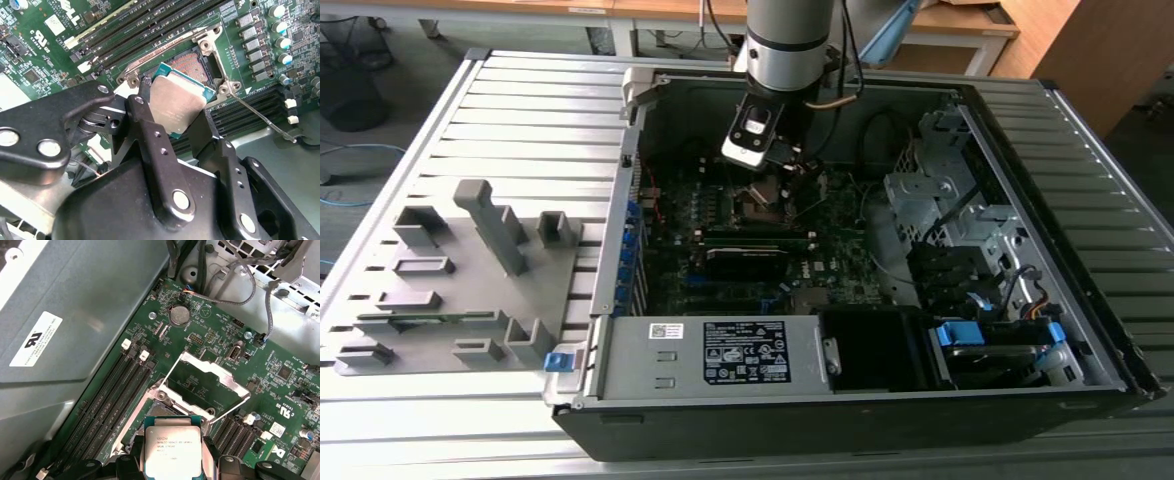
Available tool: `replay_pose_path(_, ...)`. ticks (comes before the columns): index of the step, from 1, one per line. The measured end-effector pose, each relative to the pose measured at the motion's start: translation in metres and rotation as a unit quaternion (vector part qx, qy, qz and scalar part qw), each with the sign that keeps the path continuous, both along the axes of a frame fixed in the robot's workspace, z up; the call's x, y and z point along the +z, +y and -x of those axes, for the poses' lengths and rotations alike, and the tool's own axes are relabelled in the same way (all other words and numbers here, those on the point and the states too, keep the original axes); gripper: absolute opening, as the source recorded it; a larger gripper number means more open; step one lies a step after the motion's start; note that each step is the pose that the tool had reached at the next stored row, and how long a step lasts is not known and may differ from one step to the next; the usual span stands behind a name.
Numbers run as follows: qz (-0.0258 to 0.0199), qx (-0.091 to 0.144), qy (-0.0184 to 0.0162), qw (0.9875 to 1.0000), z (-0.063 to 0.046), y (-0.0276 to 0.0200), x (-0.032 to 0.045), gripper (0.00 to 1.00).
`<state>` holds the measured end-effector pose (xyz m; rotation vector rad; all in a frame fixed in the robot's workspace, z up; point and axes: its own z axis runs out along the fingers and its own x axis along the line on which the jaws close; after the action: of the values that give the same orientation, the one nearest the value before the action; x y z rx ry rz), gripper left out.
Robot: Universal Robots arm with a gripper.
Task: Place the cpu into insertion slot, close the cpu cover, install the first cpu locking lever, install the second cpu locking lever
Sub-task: 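Place the cpu into insertion slot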
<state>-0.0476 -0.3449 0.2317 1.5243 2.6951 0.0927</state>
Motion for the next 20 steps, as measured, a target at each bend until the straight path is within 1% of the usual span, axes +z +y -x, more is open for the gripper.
replay_pose_path(3,0.0000,-0.001,0.0000,1.0000,0.0000,0.0000,0.0000,0.54)
replay_pose_path(5,-0.0001,-0.008,0.0000,1.0000,0.0000,0.0000,-0.0001,0.54)
replay_pose_path(9,0.0000,-0.028,0.0000,0.9996,0.0000,0.0000,-0.0003,0.54)
replay_pose_path(12,0.0000,-0.048,0.0000,0.9988,0.0000,0.0000,-0.0005,0.54)
replay_pose_path(14,0.0000,-0.063,0.0000,0.9980,0.0000,0.0000,-0.0006,0.54)
replay_pose_path(16,0.0000,-0.079,0.0000,0.9969,0.0000,0.0000,-0.0008,0.54)
replay_pose_path(18,0.0000,-0.095,0.0000,0.9955,0.0000,0.0000,-0.0010,0.54)
replay_pose_path(20,0.0000,-0.112,0.0000,0.9937,0.0000,0.0000,-0.0012,0.54)
